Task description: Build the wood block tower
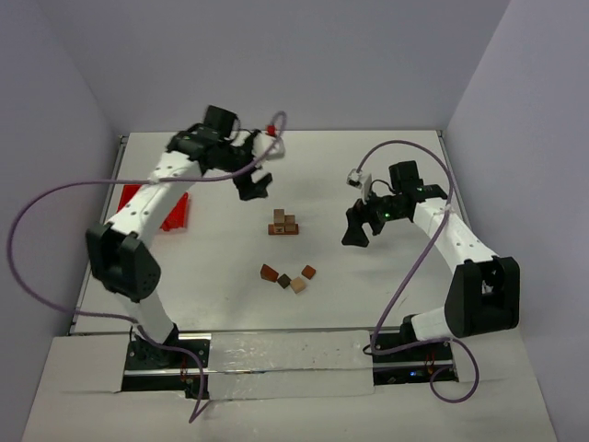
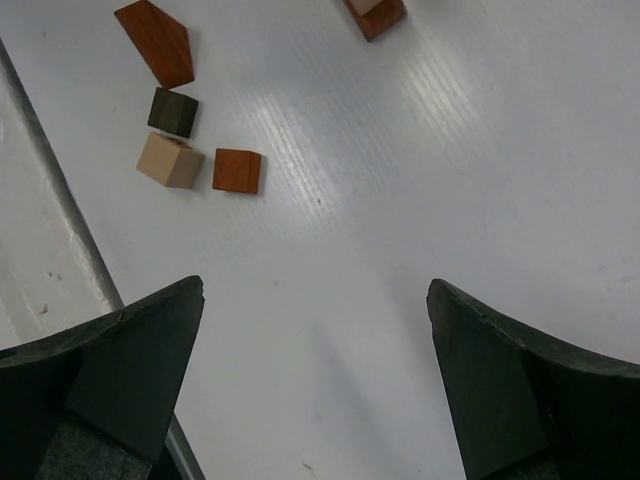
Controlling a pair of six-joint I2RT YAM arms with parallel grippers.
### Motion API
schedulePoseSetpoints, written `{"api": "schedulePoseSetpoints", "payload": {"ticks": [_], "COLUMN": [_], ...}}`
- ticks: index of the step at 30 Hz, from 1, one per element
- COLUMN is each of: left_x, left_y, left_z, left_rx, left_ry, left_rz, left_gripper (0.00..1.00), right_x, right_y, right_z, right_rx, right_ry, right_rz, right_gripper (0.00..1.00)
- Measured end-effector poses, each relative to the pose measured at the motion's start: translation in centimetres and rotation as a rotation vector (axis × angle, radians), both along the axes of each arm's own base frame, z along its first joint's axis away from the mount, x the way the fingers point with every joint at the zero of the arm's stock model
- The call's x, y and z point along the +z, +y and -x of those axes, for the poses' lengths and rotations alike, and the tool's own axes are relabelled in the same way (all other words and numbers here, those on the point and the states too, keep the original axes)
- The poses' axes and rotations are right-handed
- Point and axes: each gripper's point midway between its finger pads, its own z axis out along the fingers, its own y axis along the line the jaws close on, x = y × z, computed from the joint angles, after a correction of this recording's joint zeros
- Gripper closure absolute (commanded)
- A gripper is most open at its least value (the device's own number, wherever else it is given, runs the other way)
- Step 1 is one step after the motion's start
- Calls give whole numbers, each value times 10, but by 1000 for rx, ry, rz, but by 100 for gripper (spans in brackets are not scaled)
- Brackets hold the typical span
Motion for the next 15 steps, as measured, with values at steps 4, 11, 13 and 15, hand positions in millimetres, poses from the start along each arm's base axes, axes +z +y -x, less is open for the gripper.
{"api": "schedulePoseSetpoints", "payload": {"ticks": [4, 11, 13, 15], "left_x": [49, 43, 28, 18], "left_y": [71, 93, 93, 95], "left_z": [-13, 23, 33, 40], "left_rx": [193, 217, 207, 203], "left_ry": [-70, 24, 81, 131], "left_rz": [174, 305, 322, 339], "left_gripper": [1, 1, 1, 1], "right_x": [1, 0, -5, -10], "right_y": [26, 71, 84, 97], "right_z": [18, 62, 76, 90], "right_rx": [131, 401, 486, 569], "right_ry": [-56, -158, -179, -198], "right_rz": [46, 100, 125, 141], "right_gripper": [0, 3, 6, 9]}}
